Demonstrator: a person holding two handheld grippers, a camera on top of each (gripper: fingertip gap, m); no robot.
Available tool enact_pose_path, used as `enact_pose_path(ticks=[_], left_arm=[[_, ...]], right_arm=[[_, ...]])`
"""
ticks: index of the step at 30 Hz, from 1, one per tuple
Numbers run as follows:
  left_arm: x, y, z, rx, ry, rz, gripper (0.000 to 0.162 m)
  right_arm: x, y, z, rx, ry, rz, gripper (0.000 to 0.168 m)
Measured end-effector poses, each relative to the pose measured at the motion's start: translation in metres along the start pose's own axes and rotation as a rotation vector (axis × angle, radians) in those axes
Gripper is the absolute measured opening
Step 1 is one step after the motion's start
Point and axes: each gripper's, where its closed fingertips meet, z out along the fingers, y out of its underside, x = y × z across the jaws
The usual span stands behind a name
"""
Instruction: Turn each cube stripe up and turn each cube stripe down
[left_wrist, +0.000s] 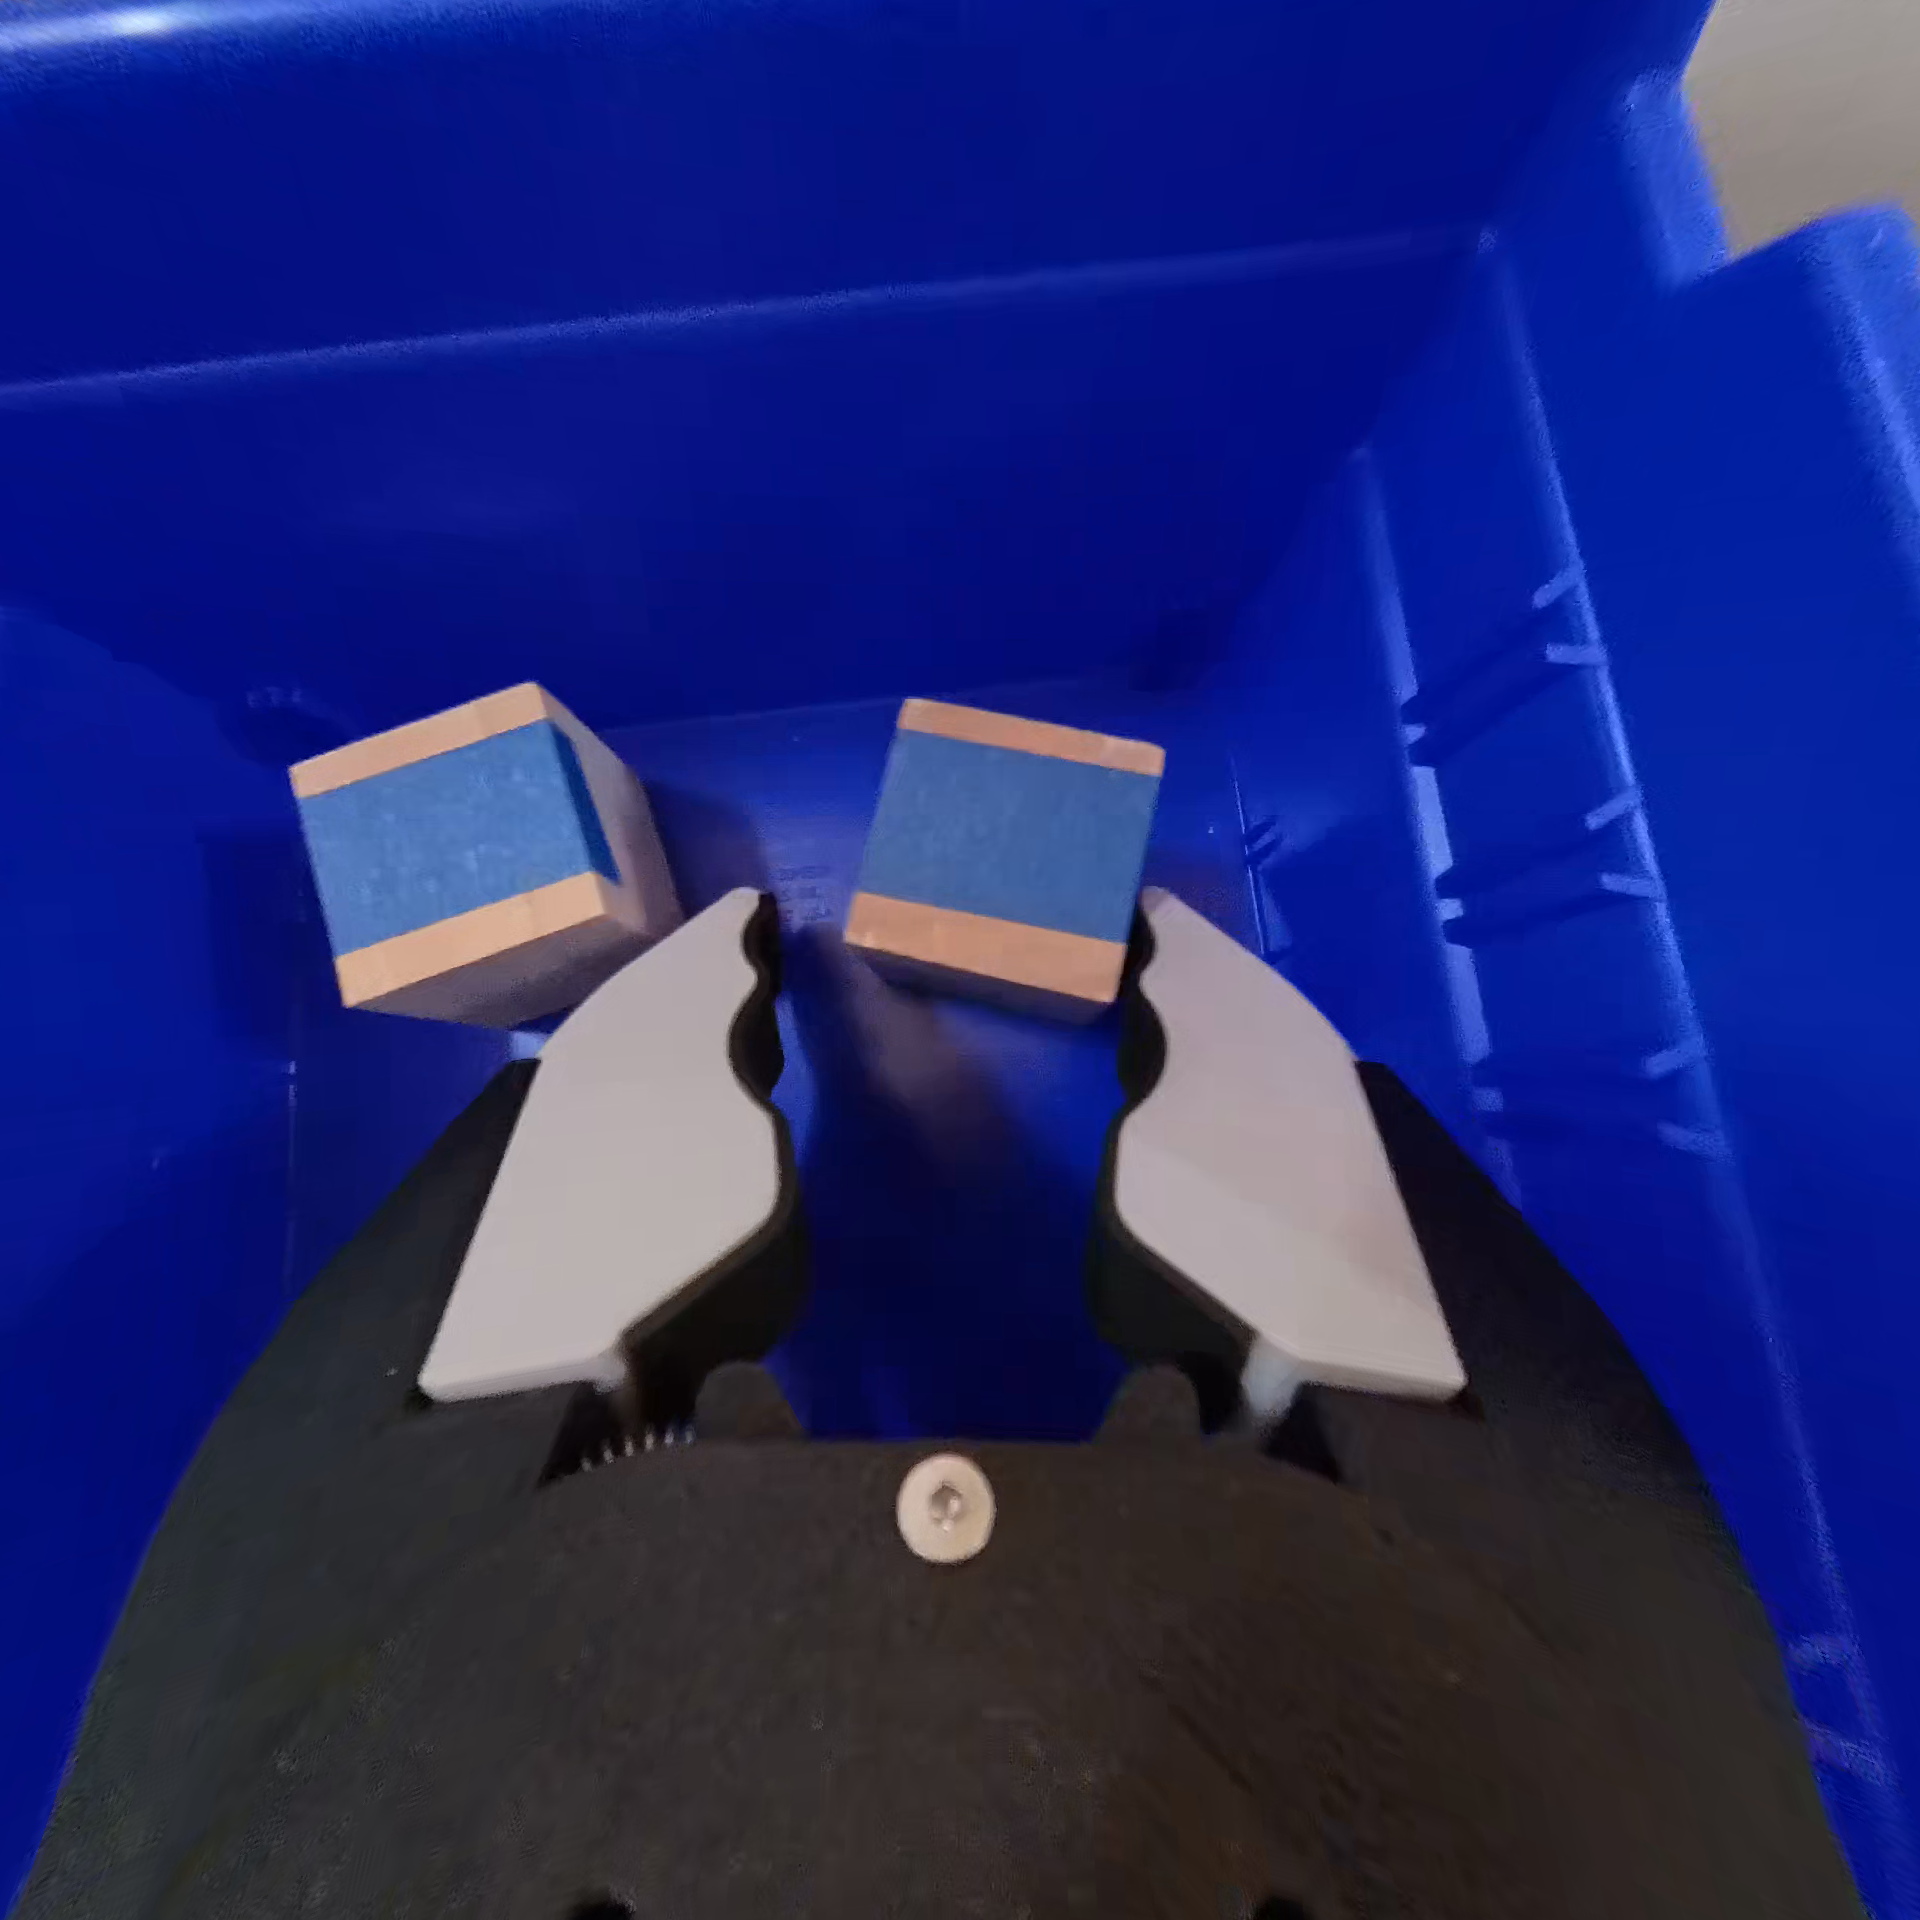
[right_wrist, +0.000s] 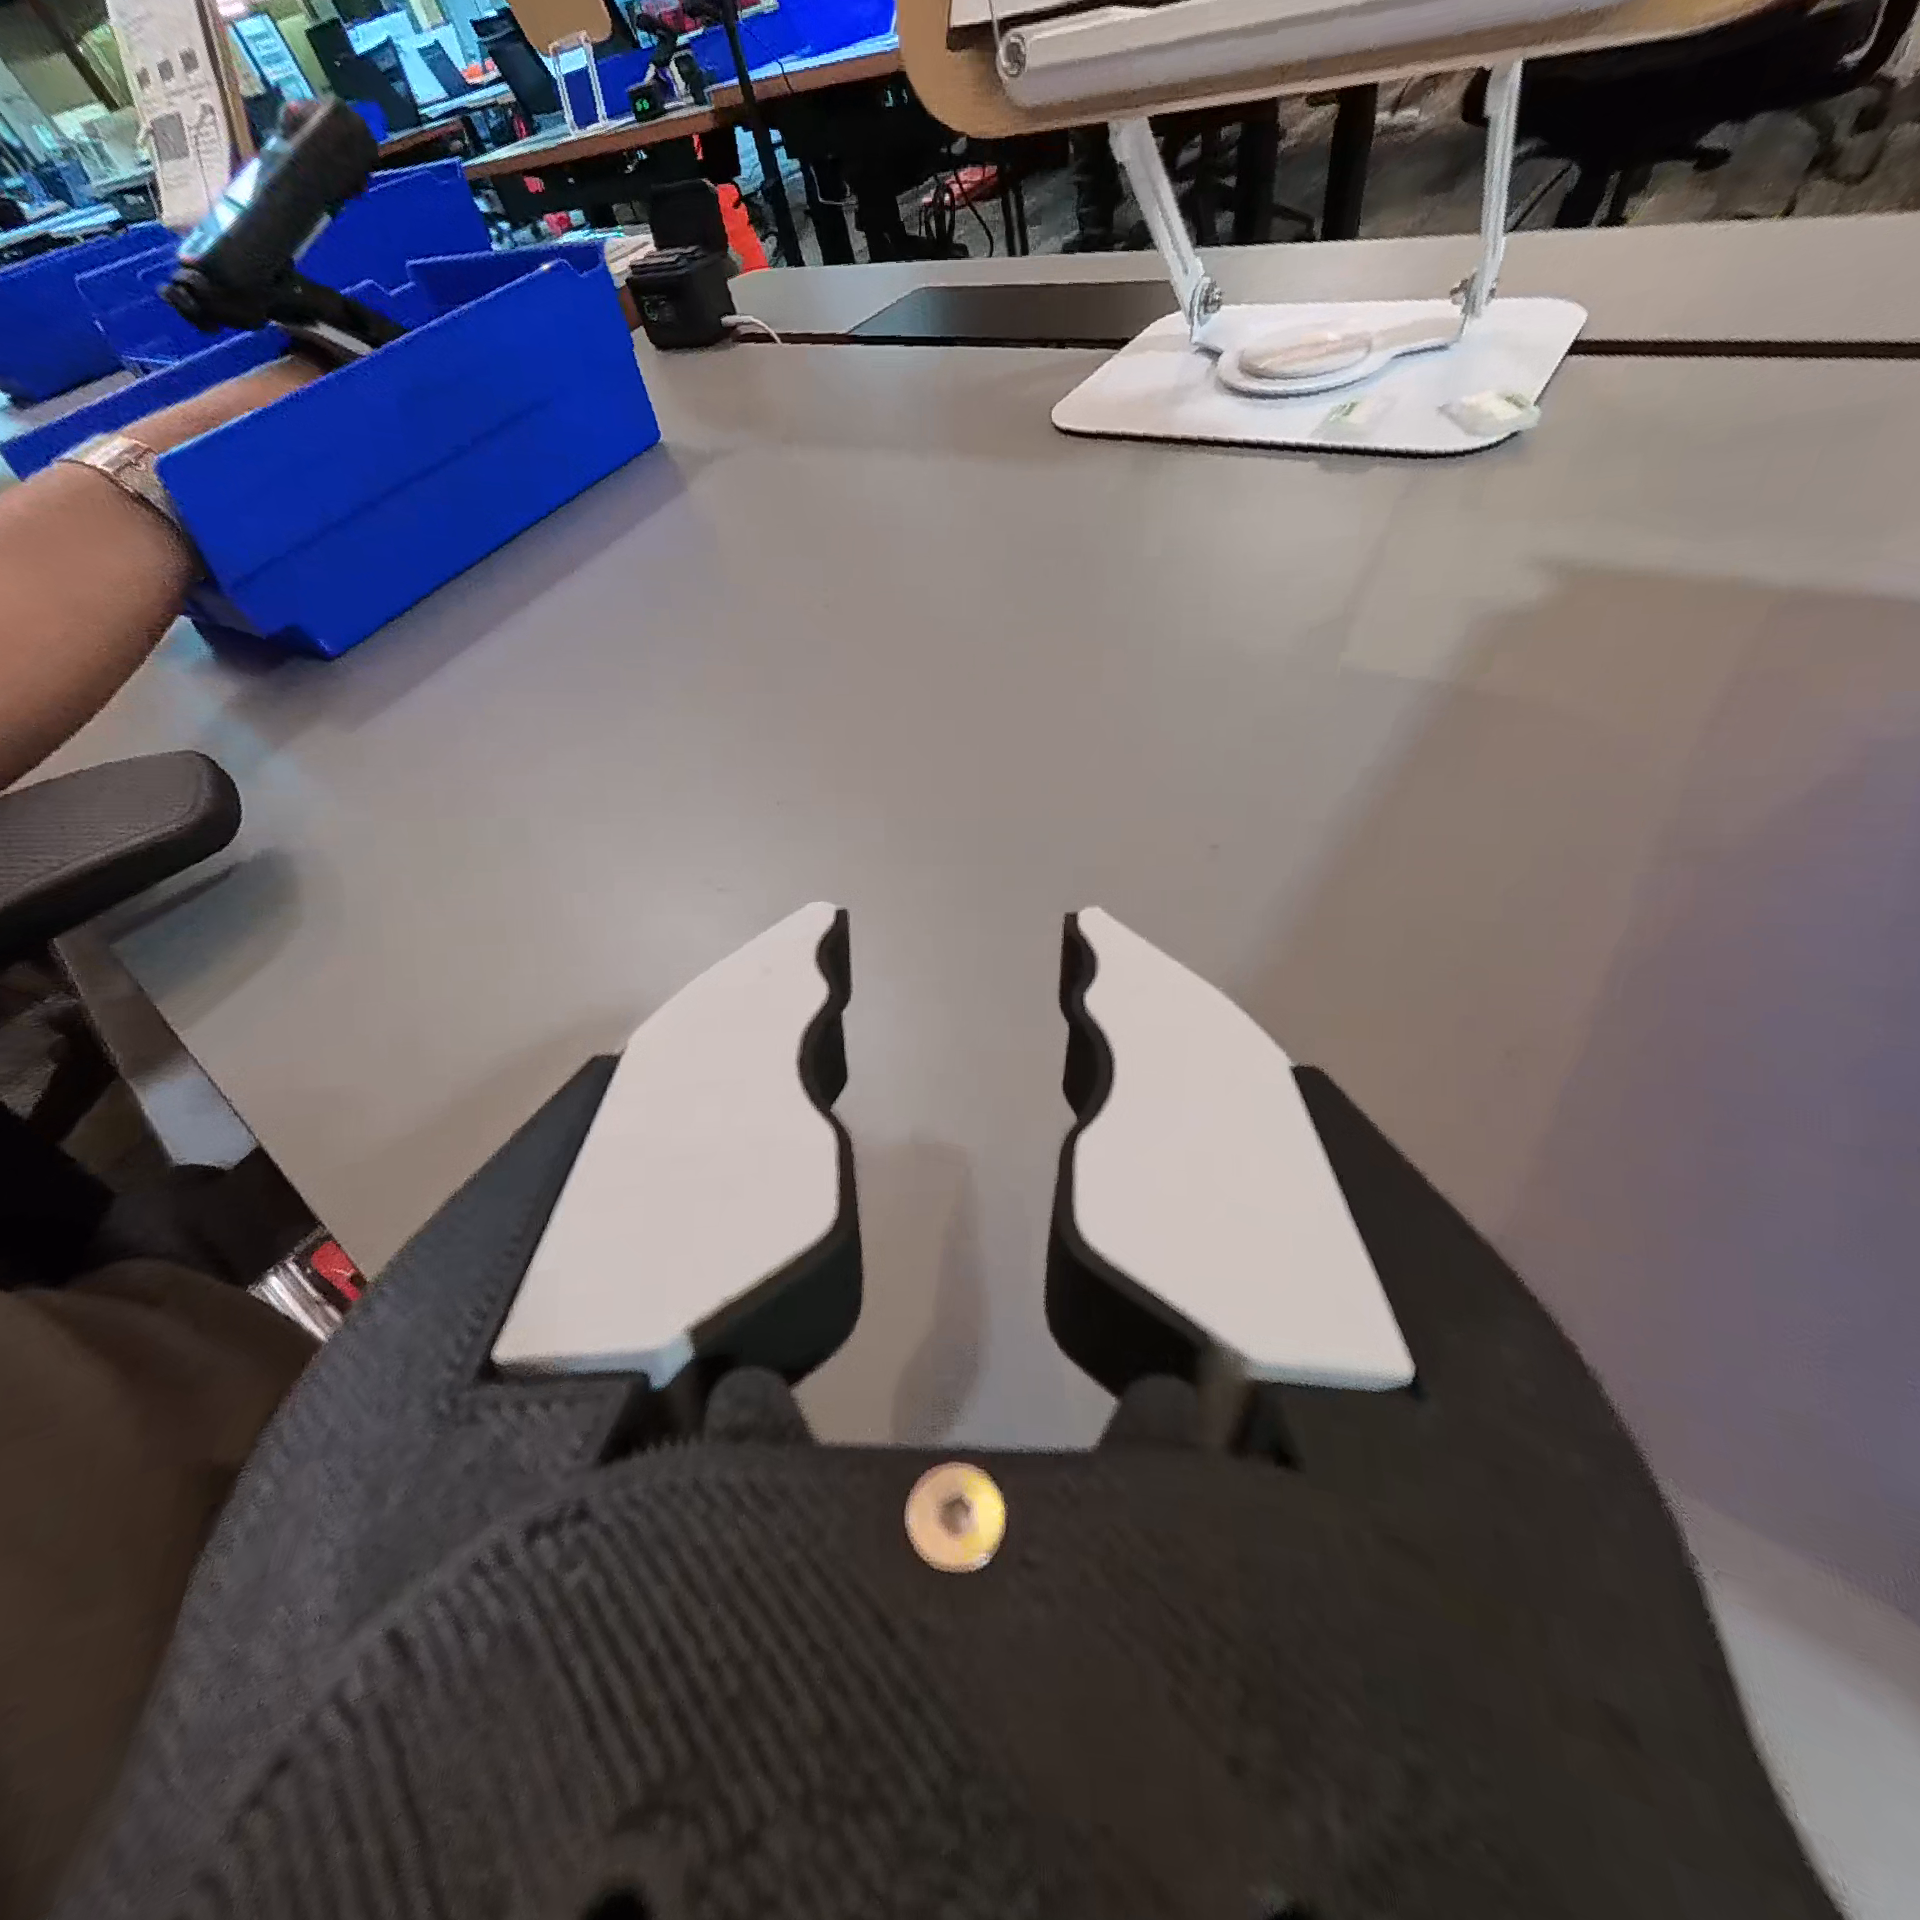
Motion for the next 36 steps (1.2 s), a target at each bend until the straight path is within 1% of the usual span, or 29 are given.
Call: enact_pose_path(ticks=[2, 4, 7, 9, 10, 12, 15, 17, 19, 22, 25, 27, 30, 32, 34, 36], left_arm=[[0.003, 0.0, 0.0, -0.005, 0.005, 0.012, 0.05], [-0.002, -0.009, -0.008, 0.041, -0.03, -0.01, 0.049], [-0.01, -0.03, -0.032, 0.152, -0.036, -0.094, 0.049], [-0.009, -0.049, -0.058, 0.253, 0.009, -0.189, 0.048], [-0.004, -0.062, -0.074, 0.322, 0.066, -0.242, 0.048], [0.018, -0.091, -0.113, 0.479, 0.258, -0.353, 0.048], [0.068, -0.129, -0.182, 0.687, 0.669, -0.49, 0.047], [0.105, -0.143, -0.226, 0.77, 0.951, -0.529, 0.047], [0.143, -0.147, -0.258, 0.789, 1.164, -0.535, 0.047], [0.211, -0.14, -0.291, 0.77, 1.378, -0.467, 0.047], [0.288, -0.114, -0.313, 0.729, 1.544, -0.366, 0.047], [0.333, -0.092, -0.32, 0.681, 1.643, -0.362, 0.047], [0.385, -0.053, -0.313, 0.558, 1.746, -0.402, 0.047], [0.41, -0.026, -0.299, 0.475, 1.76, -0.439, 0.047], [0.424, -0.006, -0.282, 0.403, 1.743, -0.516, 0.047], [0.429, 0.005, -0.271, 0.351, 1.746, -0.606, 0.047]], right_arm=[[0.002, 0.002, 0.003, -0.007, -0.008, 0.023, 0.039], [0.002, 0.003, 0.004, -0.015, -0.02, 0.034, 0.039], [0.001, 0.002, 0.005, -0.015, -0.027, 0.027, 0.038], [-0.001, 0.0, 0.004, -0.009, -0.029, 0.016, 0.038], [-0.002, -0.002, 0.005, -0.004, -0.029, 0.01, 0.038], [-0.004, -0.005, 0.005, 0.009, -0.029, -0.004, 0.037], [-0.009, -0.012, 0.008, 0.034, -0.047, -0.005, 0.039], [-0.016, -0.017, 0.011, 0.056, -0.085, 0.023, 0.042], [-0.025, -0.025, 0.012, 0.085, -0.143, 0.072, 0.047], [-0.035, -0.044, 0.009, 0.145, -0.229, 0.118, 0.054], [-0.035, -0.063, 0.002, 0.241, -0.262, 0.161, 0.055], [-0.035, -0.073, -0.002, 0.293, -0.31, 0.242, 0.056], [-0.031, -0.084, -0.004, 0.35, -0.373, 0.446, 0.056], [-0.029, -0.09, -0.006, 0.395, -0.416, 0.564, 0.056], [-0.032, -0.093, -0.005, 0.416, -0.446, 0.618, 0.056], [-0.037, -0.092, 0.001, 0.409, -0.454, 0.608, 0.059]])
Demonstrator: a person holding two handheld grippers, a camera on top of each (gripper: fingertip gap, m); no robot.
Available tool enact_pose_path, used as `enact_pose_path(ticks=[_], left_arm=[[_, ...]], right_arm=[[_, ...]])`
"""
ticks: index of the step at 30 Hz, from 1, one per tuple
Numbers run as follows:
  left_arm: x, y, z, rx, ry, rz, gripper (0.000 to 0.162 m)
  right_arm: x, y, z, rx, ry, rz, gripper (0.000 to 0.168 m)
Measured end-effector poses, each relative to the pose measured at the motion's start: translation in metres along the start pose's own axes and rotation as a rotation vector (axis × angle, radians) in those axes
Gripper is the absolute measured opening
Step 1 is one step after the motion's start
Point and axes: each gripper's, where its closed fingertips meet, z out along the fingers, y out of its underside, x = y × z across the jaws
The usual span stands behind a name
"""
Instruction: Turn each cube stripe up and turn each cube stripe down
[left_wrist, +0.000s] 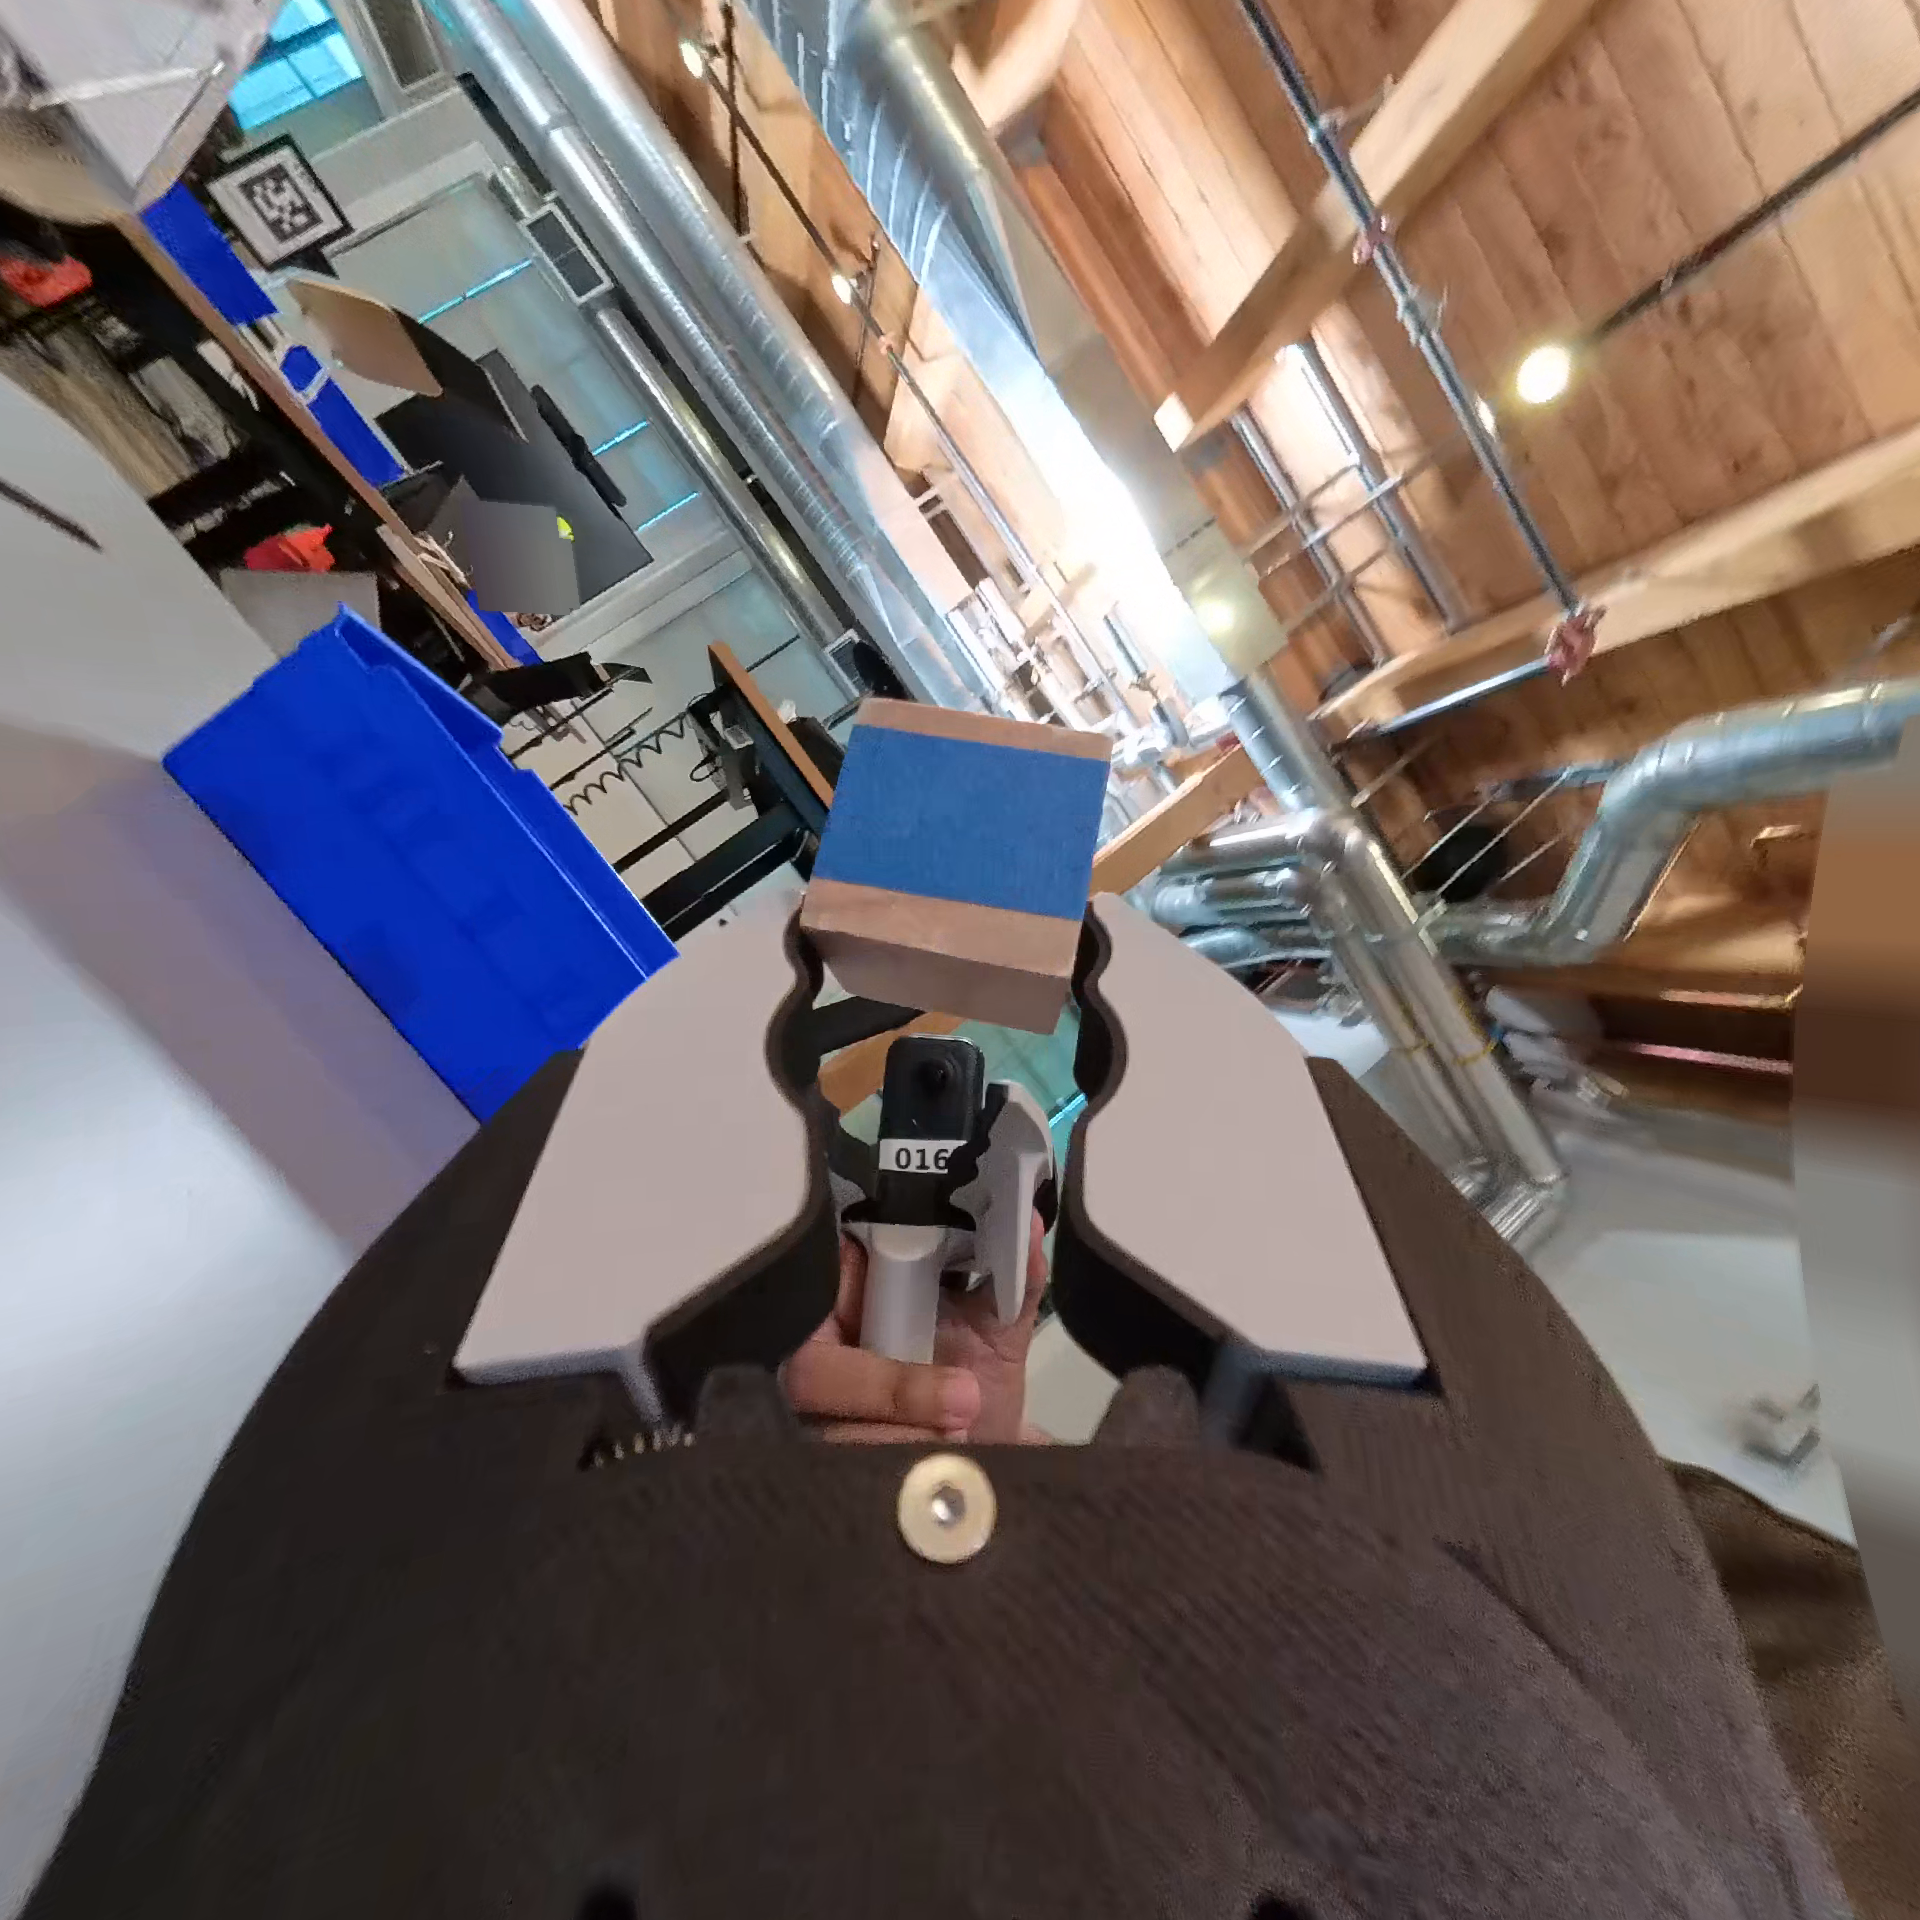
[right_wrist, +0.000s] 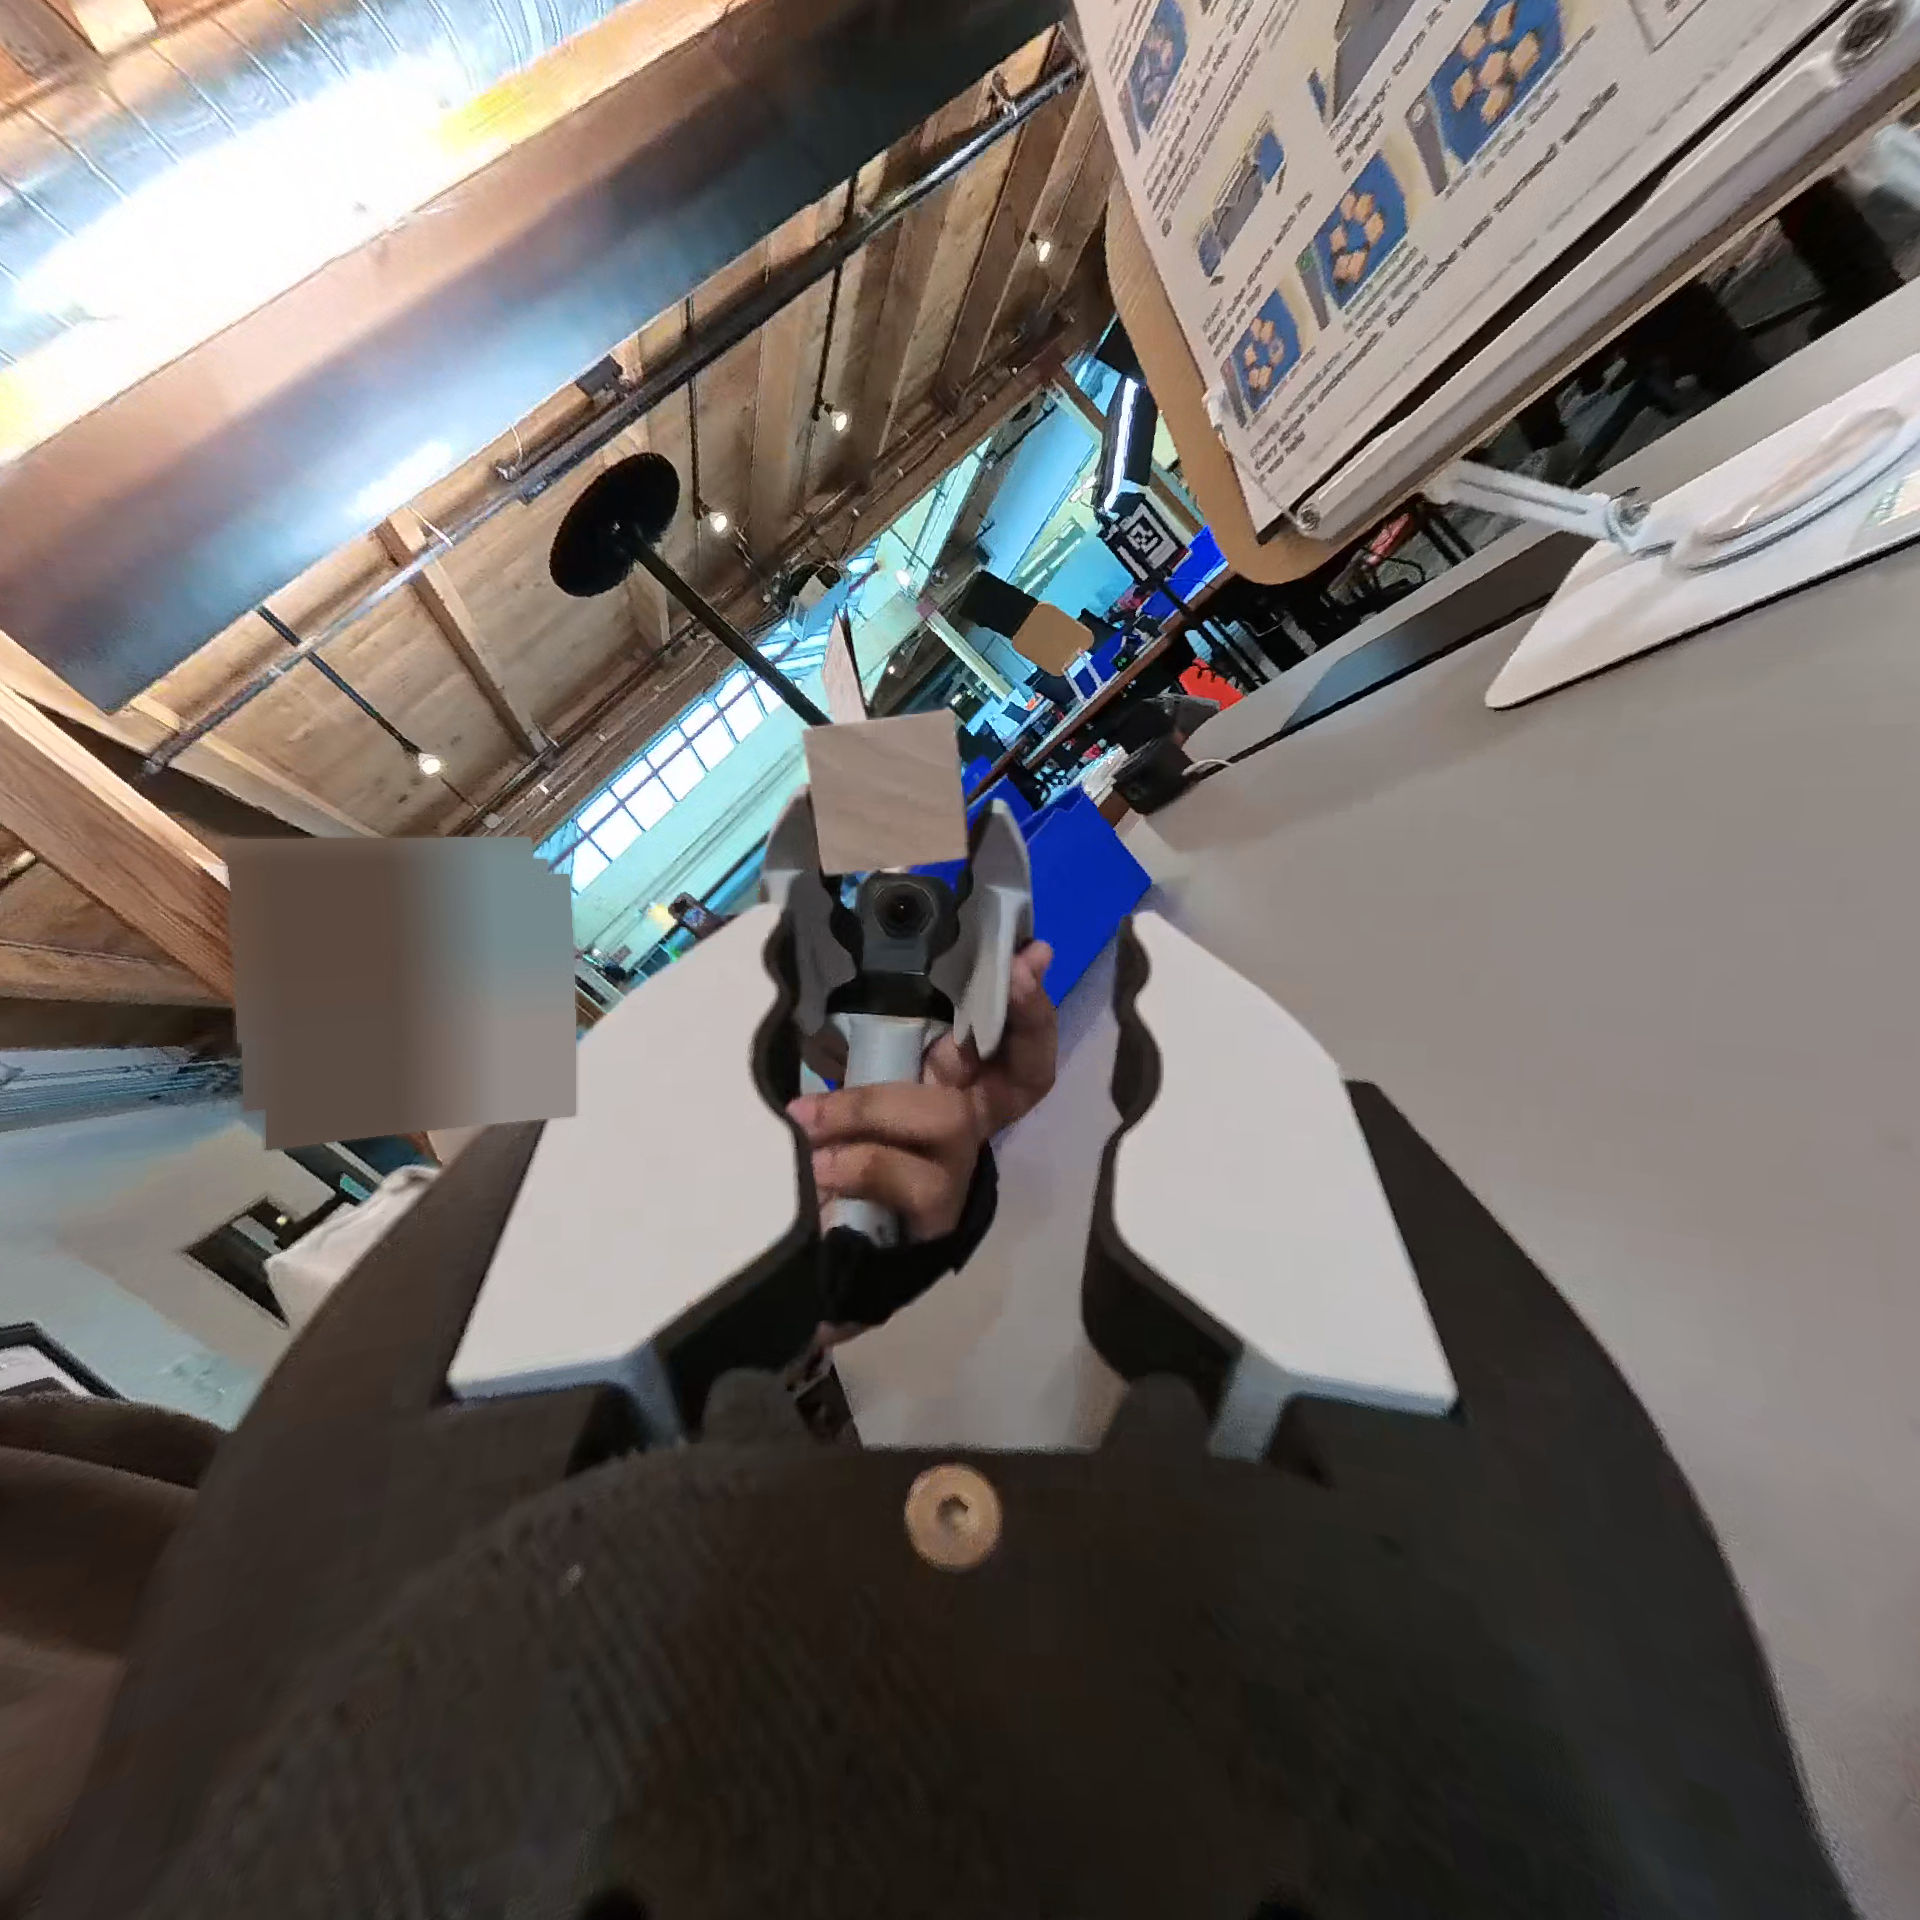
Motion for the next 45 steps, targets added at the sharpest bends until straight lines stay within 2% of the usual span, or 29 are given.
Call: enact_pose_path(ticks=[2, 8, 10, 12, 19, 26, 30, 31, 33, 37, 39, 42, 45], left_arm=[[-0.004, 0.007, -0.001, 0.006, -0.001, -0.026, 0.047], [-0.006, 0.035, 0.001, -0.027, -0.018, 0.047, 0.047], [-0.005, 0.043, 0.003, -0.029, -0.012, 0.063, 0.047], [-0.006, 0.049, 0.004, -0.041, -0.018, 0.079, 0.047], [-0.006, 0.047, -0.004, -0.069, -0.016, 0.148, 0.047], [-0.011, 0.031, -0.012, -0.019, -0.042, 0.133, 0.061], [-0.015, 0.029, -0.014, -0.016, -0.062, 0.115, 0.066], [-0.016, 0.028, -0.015, -0.017, -0.069, 0.119, 0.067], [-0.021, 0.027, -0.015, -0.021, -0.123, 0.177, 0.081], [-0.025, 0.02, -0.018, -0.049, -0.269, 0.464, 0.089], [-0.023, 0.017, -0.019, -0.076, -0.321, 0.614, 0.089], [-0.027, 0.019, -0.018, -0.138, -0.382, 0.767, 0.09], [-0.029, 0.022, -0.016, -0.169, -0.427, 0.853, 0.091]], right_arm=[[0.0, 0.008, 0.007, -0.028, 0.011, -0.044, 0.062], [-0.004, 0.029, 0.026, -0.096, 0.014, -0.195, 0.065], [-0.006, 0.033, 0.029, -0.11, 0.006, -0.221, 0.058], [-0.012, 0.035, 0.029, -0.123, -0.042, -0.236, 0.041], [-0.015, 0.035, 0.034, -0.149, -0.085, -0.247, 0.04], [-0.009, 0.012, 0.026, -0.085, -0.058, -0.207, 0.04], [-0.004, -0.042, 0.009, 0.029, 0.028, -0.294, 0.04], [-0.003, -0.061, 0.002, 0.054, 0.058, -0.316, 0.04], [0.004, -0.099, -0.015, 0.099, 0.154, -0.382, 0.04], [0.054, -0.169, -0.065, 0.104, 0.501, -0.549, 0.04], [0.095, -0.195, -0.095, 0.015, 0.715, -0.622, 0.04], [0.158, -0.209, -0.136, -0.246, 1.041, -0.683, 0.041], [0.204, -0.219, -0.164, -0.369, 1.233, -0.674, 0.041]])
